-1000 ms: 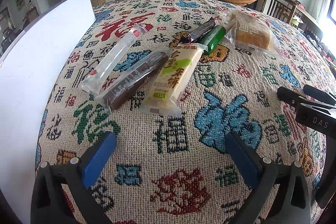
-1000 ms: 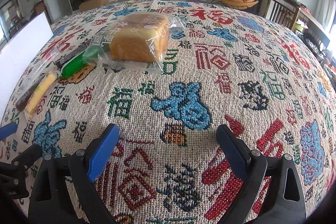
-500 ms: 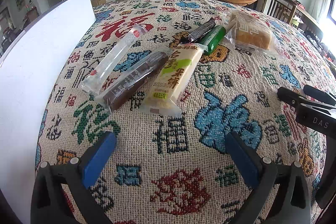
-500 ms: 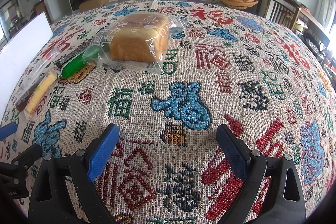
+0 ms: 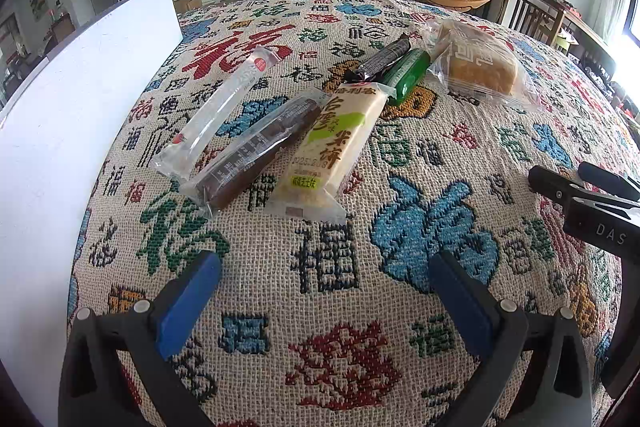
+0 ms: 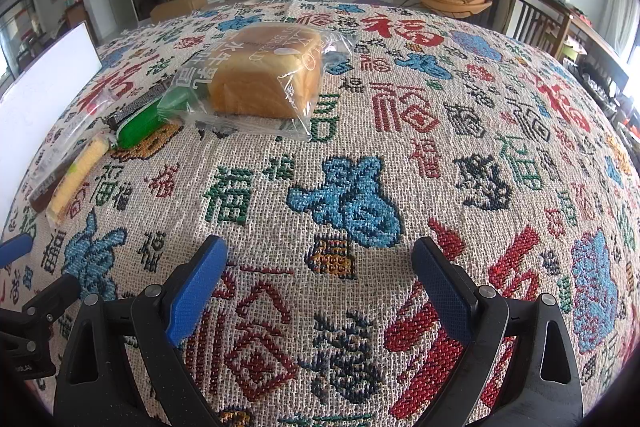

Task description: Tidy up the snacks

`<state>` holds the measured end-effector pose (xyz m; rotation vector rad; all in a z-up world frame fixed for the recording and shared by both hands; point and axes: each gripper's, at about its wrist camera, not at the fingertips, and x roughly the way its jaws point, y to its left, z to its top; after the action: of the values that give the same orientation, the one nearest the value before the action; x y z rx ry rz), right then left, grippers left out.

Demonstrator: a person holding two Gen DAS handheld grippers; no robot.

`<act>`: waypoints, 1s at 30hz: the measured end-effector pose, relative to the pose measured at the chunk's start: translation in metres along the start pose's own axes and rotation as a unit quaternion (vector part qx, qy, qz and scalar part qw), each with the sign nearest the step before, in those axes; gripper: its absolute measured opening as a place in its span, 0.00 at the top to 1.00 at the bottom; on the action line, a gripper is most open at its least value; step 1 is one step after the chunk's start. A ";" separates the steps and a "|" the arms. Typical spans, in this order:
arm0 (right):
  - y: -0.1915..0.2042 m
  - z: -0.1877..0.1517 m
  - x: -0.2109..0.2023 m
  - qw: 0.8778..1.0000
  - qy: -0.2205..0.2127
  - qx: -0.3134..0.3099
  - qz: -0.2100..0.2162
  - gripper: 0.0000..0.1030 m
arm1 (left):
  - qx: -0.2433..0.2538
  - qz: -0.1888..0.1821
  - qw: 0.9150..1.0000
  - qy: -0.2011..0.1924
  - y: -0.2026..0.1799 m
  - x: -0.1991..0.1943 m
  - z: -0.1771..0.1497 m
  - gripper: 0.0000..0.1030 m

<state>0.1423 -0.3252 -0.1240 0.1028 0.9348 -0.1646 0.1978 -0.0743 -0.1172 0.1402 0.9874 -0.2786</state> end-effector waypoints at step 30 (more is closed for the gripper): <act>-0.001 0.000 -0.001 1.000 0.000 0.000 0.000 0.07 | 0.000 0.000 1.000 0.000 0.000 0.000 0.000 0.00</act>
<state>0.1417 -0.3259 -0.1234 0.1026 0.9348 -0.1650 0.1976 -0.0745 -0.1174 0.1402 0.9866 -0.2785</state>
